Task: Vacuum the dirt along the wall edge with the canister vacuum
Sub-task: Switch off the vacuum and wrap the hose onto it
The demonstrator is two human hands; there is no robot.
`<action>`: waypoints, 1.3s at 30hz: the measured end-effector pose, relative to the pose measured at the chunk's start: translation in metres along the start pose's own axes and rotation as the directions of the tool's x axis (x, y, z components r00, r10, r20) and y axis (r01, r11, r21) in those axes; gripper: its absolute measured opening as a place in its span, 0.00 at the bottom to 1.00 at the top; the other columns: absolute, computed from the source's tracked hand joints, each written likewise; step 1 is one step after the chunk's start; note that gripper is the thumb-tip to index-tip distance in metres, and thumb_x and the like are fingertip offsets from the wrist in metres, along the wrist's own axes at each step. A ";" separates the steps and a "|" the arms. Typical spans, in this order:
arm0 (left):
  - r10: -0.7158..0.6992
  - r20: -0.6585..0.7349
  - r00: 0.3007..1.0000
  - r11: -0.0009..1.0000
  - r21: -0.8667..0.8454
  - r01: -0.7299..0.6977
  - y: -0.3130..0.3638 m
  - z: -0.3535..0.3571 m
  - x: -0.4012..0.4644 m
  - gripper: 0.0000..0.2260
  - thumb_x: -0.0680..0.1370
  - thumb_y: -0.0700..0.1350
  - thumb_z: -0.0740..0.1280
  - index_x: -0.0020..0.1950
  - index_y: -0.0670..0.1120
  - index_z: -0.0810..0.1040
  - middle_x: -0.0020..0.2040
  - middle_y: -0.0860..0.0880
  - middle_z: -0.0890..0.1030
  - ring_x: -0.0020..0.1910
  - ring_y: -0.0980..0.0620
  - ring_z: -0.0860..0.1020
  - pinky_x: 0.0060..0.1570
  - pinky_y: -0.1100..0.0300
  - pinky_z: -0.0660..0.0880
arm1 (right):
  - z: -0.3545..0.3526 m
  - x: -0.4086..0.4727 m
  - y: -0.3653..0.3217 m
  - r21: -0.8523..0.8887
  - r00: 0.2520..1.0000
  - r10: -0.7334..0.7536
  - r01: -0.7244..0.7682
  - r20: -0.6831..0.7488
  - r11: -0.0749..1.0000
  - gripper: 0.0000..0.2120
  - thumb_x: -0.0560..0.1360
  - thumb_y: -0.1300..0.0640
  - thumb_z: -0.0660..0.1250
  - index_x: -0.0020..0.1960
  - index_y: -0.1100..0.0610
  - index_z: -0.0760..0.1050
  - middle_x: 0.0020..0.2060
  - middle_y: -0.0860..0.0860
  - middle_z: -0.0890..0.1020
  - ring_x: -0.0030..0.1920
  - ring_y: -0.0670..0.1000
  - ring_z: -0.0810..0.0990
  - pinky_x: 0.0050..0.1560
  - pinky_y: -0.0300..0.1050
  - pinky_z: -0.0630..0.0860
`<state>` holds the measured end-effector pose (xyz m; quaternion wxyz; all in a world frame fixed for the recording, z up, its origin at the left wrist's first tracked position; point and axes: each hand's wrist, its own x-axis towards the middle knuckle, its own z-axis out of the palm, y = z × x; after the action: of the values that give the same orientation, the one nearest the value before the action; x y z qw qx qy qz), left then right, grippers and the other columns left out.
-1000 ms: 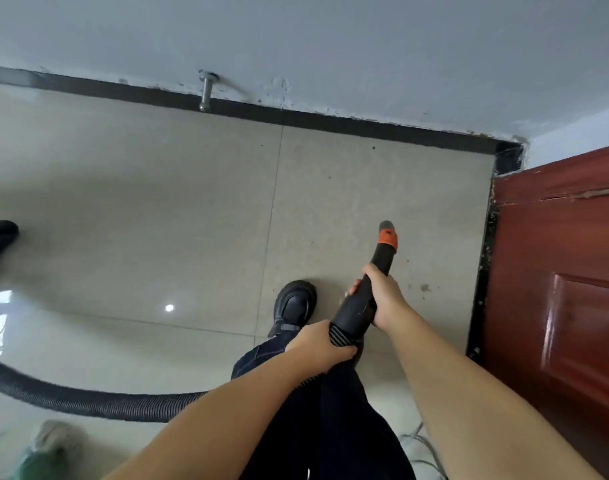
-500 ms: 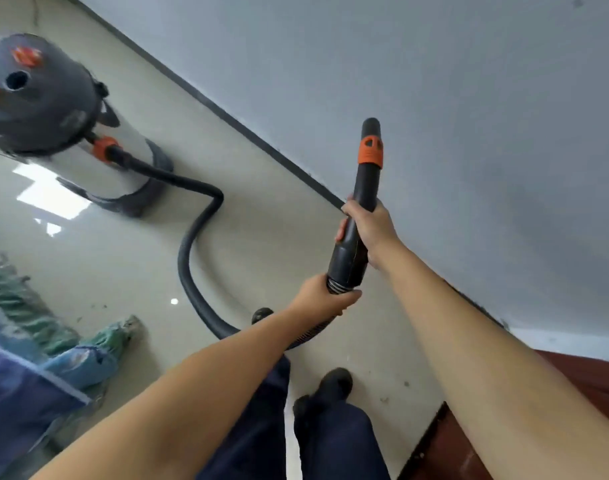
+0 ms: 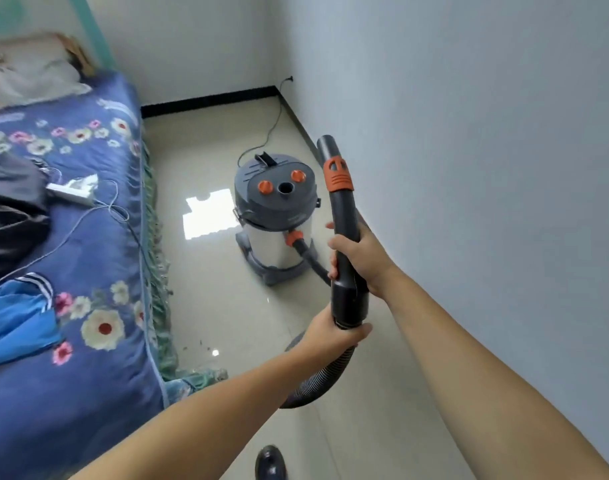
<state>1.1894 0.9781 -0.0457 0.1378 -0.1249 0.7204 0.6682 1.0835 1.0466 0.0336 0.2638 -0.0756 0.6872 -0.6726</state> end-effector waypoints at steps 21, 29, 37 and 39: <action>0.004 -0.499 0.867 0.998 -0.054 -0.036 0.082 -0.205 0.191 0.12 0.64 0.53 0.69 0.45 0.53 0.75 0.34 0.55 0.80 0.36 0.55 0.78 0.39 0.59 0.76 | 0.081 0.329 -0.067 -0.011 0.986 0.127 -0.127 0.105 0.992 0.17 0.80 0.44 0.60 0.61 0.55 0.69 0.44 0.54 0.82 0.46 0.56 0.82 0.50 0.54 0.80; -0.056 -0.444 0.894 0.997 0.016 0.070 0.051 -0.311 0.255 0.05 0.69 0.49 0.69 0.41 0.53 0.75 0.32 0.56 0.79 0.34 0.55 0.77 0.36 0.64 0.73 | 0.081 0.431 0.020 -0.269 0.907 0.402 -0.422 -0.130 0.866 0.06 0.79 0.57 0.60 0.48 0.55 0.75 0.43 0.54 0.79 0.42 0.52 0.80 0.43 0.48 0.81; -0.129 -0.413 0.902 0.978 0.097 0.184 0.012 -0.395 0.314 0.07 0.67 0.53 0.69 0.39 0.54 0.73 0.29 0.59 0.76 0.28 0.62 0.71 0.28 0.71 0.67 | 0.102 0.518 0.099 -0.465 0.863 0.404 -0.504 -0.303 0.727 0.15 0.78 0.59 0.62 0.63 0.62 0.70 0.58 0.61 0.76 0.57 0.62 0.77 0.61 0.57 0.74; -0.133 -0.425 0.895 0.973 0.118 0.200 -0.001 -0.399 0.326 0.08 0.66 0.56 0.68 0.39 0.55 0.73 0.29 0.59 0.76 0.28 0.61 0.70 0.28 0.70 0.66 | 0.101 0.528 0.116 -0.568 0.859 0.377 -0.511 -0.346 0.645 0.19 0.79 0.56 0.63 0.65 0.66 0.67 0.62 0.64 0.74 0.61 0.64 0.74 0.63 0.52 0.70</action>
<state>0.8731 0.5813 -0.1380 0.0481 -0.3135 0.7706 0.5528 0.7105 0.7244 -0.2112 0.3099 0.0773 0.8941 -0.3141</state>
